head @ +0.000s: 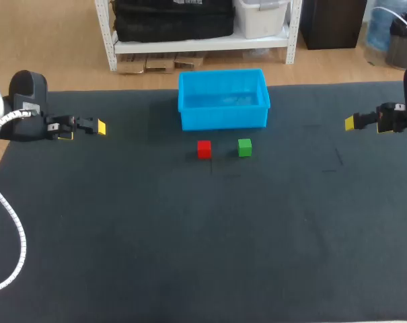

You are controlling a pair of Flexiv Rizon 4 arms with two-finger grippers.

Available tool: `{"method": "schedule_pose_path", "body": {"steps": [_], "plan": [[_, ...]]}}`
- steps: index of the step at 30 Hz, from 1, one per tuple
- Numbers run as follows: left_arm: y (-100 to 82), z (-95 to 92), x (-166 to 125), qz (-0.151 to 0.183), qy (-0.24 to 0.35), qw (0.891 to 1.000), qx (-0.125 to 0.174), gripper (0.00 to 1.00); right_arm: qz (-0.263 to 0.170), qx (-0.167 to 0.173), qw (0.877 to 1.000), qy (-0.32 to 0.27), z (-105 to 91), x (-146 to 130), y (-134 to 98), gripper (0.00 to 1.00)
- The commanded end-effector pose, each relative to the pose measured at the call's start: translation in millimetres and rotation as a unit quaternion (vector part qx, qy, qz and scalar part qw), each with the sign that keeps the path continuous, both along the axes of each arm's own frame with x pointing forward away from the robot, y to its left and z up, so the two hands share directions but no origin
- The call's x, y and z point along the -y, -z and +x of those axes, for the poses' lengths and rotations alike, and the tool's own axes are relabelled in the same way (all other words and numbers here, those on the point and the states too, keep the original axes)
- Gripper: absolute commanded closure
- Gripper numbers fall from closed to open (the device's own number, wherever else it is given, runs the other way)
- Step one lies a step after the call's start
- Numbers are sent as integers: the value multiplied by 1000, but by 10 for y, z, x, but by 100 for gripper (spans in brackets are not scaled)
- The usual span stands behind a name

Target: Use the left arm to pick the red cube and place it into the blue plastic box first, then use the right arm to grasp the green cube and put it into the same blue plastic box after the first action is fully finished.

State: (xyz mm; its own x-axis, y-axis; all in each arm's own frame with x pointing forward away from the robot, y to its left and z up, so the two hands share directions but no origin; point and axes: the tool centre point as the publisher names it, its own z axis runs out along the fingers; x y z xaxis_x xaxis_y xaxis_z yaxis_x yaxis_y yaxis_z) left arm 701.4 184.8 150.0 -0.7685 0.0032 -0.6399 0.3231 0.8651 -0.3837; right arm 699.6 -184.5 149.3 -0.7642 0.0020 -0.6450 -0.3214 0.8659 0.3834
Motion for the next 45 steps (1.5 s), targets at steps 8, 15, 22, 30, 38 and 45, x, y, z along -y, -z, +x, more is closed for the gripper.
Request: {"method": "schedule_pose_path", "body": {"steps": [8,15,22,30,38,45], "plan": [[0,-1,-2,0,0,1000,0,0,0,-1,1000,0,2,2,-3,0],[0,-1,-2,0,0,1000,0,0,0,-1,1000,0,2,2,-3,0],[0,-1,-2,0,0,1000,0,0,0,-1,1000,0,2,2,-3,0],[-79,202,237,62,-5,997,-36,0,0,-1,1000,0,2,2,-3,0],[-42,444,585,148,-21,984,-102,0,0,-1,1000,0,2,2,-3,0],[41,528,863,169,-29,978,-122,0,0,-1,1000,0,2,2,-3,0]]}}
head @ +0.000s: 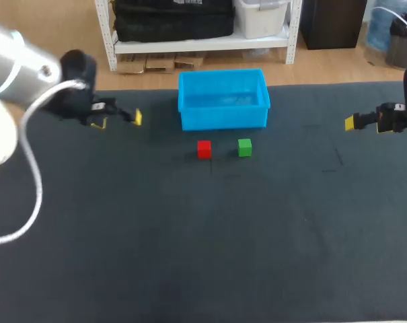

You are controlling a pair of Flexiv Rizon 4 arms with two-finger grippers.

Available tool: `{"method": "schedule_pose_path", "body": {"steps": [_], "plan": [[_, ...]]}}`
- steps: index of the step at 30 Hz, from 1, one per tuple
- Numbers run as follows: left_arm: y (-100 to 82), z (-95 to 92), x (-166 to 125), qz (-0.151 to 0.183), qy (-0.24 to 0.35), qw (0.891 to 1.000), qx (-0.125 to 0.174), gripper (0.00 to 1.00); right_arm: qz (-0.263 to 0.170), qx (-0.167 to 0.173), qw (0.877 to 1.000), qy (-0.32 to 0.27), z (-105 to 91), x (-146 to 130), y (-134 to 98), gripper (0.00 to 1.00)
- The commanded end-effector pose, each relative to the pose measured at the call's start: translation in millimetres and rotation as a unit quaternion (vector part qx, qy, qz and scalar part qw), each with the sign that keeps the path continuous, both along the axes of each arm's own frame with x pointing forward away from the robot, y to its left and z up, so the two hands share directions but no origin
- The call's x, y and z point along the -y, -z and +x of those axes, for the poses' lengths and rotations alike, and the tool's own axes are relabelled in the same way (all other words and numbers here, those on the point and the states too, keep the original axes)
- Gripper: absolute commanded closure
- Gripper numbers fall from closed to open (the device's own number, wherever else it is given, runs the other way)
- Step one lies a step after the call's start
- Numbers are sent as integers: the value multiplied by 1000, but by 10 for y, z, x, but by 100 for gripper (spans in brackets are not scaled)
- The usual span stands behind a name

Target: Use the left arm to pick the red cube and place it into the blue plastic box first, then use the right arm to grasp the green cube and put it into the same blue plastic box after the first action is fully finished.

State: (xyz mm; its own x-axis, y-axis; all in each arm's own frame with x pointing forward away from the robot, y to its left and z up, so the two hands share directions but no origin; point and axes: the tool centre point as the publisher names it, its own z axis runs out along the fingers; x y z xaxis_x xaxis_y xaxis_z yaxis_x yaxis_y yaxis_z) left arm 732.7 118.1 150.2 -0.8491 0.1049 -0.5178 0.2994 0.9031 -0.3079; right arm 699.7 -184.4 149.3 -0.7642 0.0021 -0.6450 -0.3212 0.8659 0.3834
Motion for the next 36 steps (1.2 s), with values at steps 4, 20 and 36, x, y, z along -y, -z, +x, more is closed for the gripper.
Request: {"method": "schedule_pose_path", "body": {"steps": [4,20,36], "plan": [[94,221,268,107,-54,991,-60,0,0,-1,1000,0,1,2,-3,0],[145,193,257,85,-52,993,-64,0,0,-1,1000,0,1,2,-3,0],[167,484,584,134,-95,976,-142,0,0,-1,1000,0,1,2,-3,0]]}}
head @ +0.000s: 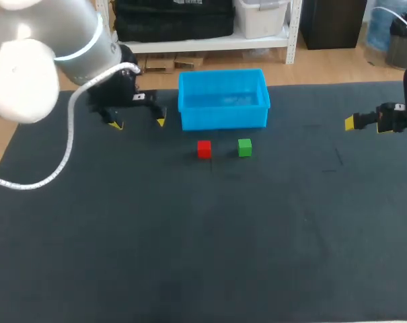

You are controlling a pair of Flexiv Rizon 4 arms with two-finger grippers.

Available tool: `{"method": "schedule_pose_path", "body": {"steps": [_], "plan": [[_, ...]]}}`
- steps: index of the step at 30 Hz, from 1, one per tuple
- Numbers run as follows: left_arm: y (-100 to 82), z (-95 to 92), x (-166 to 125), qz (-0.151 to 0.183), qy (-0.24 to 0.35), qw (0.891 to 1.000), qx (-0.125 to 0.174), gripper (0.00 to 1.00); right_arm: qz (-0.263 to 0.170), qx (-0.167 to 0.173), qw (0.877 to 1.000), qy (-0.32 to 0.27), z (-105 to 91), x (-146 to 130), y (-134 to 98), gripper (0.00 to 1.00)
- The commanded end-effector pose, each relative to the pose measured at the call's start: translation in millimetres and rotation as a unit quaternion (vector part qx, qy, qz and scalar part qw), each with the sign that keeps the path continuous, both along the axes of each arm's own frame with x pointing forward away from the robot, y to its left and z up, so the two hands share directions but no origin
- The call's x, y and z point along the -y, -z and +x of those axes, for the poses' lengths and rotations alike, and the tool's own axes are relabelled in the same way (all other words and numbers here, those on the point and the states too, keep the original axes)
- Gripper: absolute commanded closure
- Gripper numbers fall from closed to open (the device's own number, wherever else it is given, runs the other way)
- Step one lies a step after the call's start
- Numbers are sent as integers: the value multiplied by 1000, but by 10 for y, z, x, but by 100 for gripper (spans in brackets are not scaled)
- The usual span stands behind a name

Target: Use the left arm to pick the red cube and place it into the blue plastic box first, then use the right arm to grasp the green cube and put it into the same blue plastic box after the first action is fully finished.

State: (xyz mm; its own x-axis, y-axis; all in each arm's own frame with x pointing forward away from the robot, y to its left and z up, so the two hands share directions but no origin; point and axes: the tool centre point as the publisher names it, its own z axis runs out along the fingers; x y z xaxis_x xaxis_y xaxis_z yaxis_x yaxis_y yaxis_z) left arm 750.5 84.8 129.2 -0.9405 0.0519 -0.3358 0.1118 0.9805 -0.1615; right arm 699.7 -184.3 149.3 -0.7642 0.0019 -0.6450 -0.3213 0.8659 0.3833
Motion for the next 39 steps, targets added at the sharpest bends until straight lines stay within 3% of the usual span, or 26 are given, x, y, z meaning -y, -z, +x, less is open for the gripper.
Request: {"method": "schedule_pose_path", "body": {"steps": [1,11,24,29,39], "plan": [[-49,333,275,38,-25,998,-50,0,0,-1,1000,0,1,4,-3,0],[89,497,495,30,-46,995,-85,0,0,-1,1000,0,1,4,-3,0],[319,487,886,48,-39,994,-88,0,0,-1,1000,0,1,4,-3,0],[437,513,1022,37,-40,994,-95,0,0,-1,1000,0,1,4,-3,0],[552,557,1061,45,-37,994,-91,0,0,-1,1000,0,1,4,-3,0]]}}
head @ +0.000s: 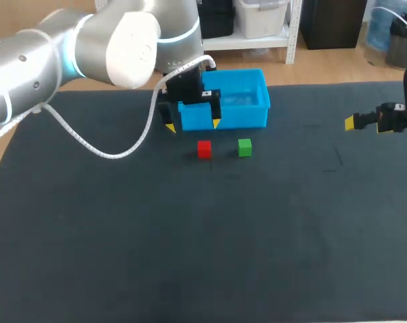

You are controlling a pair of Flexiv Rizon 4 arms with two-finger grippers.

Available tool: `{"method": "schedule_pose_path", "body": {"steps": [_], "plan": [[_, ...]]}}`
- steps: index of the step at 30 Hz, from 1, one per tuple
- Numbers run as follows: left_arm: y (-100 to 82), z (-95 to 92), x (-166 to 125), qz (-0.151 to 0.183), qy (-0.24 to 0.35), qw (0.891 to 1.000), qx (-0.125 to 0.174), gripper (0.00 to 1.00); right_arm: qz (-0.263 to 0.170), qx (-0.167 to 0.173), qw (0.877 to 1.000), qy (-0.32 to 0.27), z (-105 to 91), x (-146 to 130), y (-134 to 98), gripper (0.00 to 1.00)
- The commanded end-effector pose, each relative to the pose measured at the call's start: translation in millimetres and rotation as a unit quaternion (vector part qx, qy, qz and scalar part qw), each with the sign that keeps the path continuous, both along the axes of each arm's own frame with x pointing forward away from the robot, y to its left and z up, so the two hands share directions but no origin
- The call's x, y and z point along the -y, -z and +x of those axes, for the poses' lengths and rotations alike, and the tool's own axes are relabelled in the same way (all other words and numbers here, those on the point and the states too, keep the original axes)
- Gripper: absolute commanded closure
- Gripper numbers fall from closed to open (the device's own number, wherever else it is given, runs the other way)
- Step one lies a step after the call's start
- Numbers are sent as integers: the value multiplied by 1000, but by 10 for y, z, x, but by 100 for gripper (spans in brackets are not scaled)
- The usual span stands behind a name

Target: Use the left arm to pick the red cube and place it into the blue plastic box first, then use the right arm to grasp the green cube and put it into the same blue plastic box after the first action is fully finished.

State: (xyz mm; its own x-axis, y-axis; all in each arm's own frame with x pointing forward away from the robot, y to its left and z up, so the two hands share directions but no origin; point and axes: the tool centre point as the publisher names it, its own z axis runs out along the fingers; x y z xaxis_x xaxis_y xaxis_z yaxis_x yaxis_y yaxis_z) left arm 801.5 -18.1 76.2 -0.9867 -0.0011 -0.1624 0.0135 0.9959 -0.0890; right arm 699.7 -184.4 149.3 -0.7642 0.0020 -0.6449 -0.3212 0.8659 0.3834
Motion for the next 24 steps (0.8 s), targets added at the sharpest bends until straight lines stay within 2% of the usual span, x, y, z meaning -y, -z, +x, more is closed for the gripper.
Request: {"method": "schedule_pose_path", "body": {"steps": [1,24], "plan": [[41,48,31,3,2,1000,-2,0,0,-1,1000,0,1,3,-3,0],[579,112,123,5,12,1000,15,0,0,-1,1000,0,1,3,-3,0]]}}
